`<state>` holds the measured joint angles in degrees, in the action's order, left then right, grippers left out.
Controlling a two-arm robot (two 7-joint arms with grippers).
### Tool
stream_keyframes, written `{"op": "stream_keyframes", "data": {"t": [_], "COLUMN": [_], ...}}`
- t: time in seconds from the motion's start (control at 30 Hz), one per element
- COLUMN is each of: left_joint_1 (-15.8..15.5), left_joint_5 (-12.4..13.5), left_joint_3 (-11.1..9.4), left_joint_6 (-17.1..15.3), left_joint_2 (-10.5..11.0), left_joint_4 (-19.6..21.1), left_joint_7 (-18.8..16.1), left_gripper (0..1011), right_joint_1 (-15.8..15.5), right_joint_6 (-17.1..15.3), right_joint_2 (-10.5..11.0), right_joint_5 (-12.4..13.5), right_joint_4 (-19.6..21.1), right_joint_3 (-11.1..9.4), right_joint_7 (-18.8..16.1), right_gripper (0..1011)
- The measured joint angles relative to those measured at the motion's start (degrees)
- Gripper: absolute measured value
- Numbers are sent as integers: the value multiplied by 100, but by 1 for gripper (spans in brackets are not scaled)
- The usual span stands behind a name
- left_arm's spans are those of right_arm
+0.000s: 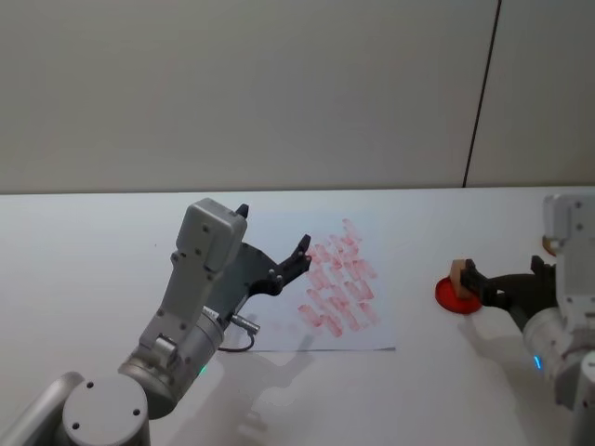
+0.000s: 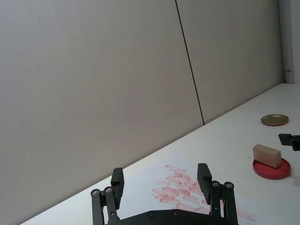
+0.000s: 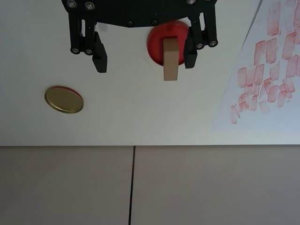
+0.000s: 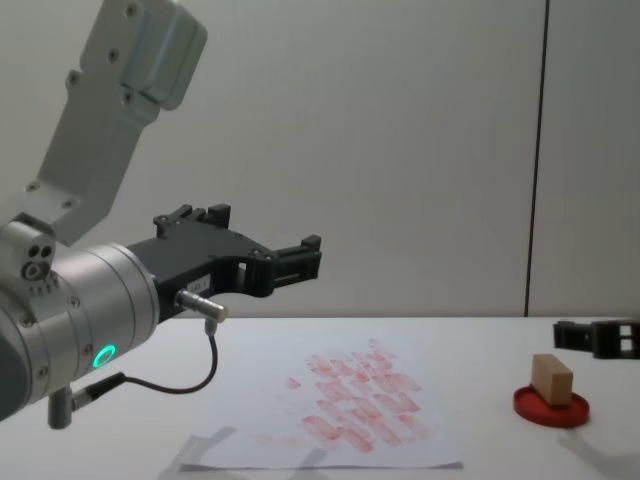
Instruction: Use the one hand to pick up the stamp and affix it onto the A4 paper.
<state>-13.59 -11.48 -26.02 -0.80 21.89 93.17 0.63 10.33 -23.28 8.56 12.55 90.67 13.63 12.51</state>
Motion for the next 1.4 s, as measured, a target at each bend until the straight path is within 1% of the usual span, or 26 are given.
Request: {"op": "stream_keyframes", "data": {"t": [0.27, 0.47, 0.6, 0.7, 0.77, 0.83, 0.87, 0.9, 1.07, 1.13, 1.23, 1.27, 1.3, 1.33, 1.37, 1.4], "left_joint_1": [0, 0, 0, 0, 0, 0, 0, 0, 0, 0, 0, 0, 0, 0, 0, 0], "left_joint_5": [0, 0, 0, 0, 0, 0, 0, 0, 0, 0, 0, 0, 0, 0, 0, 0], "left_joint_3": [0, 0, 0, 0, 0, 0, 0, 0, 0, 0, 0, 0, 0, 0, 0, 0], "left_joint_6": [0, 0, 0, 0, 0, 0, 0, 0, 0, 0, 0, 0, 0, 0, 0, 0], "left_joint_2": [0, 0, 0, 0, 0, 0, 0, 0, 0, 0, 0, 0, 0, 0, 0, 0], "left_joint_4": [0, 0, 0, 0, 0, 0, 0, 0, 0, 0, 0, 0, 0, 0, 0, 0], "left_joint_7": [0, -1, 0, 0, -1, -1, -1, 0, -1, -1, -1, -1, -1, -1, -1, -1], "left_gripper": [993, 993, 993, 993, 993, 993, 993, 993, 993, 993, 993, 993, 993, 993, 993, 993], "right_joint_1": [318, 469, 578, 627, 694, 709, 739, 771, 845, 878, 905, 920, 929, 940, 947, 953], "right_joint_6": [-90, -94, -75, -59, -41, -39, -33, -28, -17, -14, -13, -12, -12, -12, -12, -13], "right_joint_2": [-178, -261, -316, -339, -368, -375, -387, -401, -432, -447, -460, -468, -472, -478, -481, -486], "right_joint_5": [-16, -24, -24, -24, -24, -24, -24, -26, -32, -36, -40, -42, -43, -45, -45, -46], "right_joint_4": [-476, -743, -950, -1044, -1181, -1208, -1261, -1322, -1458, -1517, -1566, -1591, -1606, -1623, -1632, -1641], "right_joint_3": [-4, -4, -6, -10, -18, -19, -22, -28, -41, -47, -54, -59, -62, -65, -67, -69], "right_joint_7": [-136, -244, -336, -381, -426, -433, -450, -464, -491, -496, -497, -497, -497, -495, -492, -490], "right_gripper": [1001, 985, 877, 831, 740, 731, 664, 623, 484, 403, 340, 281, 250, 250, 219, 219]}}
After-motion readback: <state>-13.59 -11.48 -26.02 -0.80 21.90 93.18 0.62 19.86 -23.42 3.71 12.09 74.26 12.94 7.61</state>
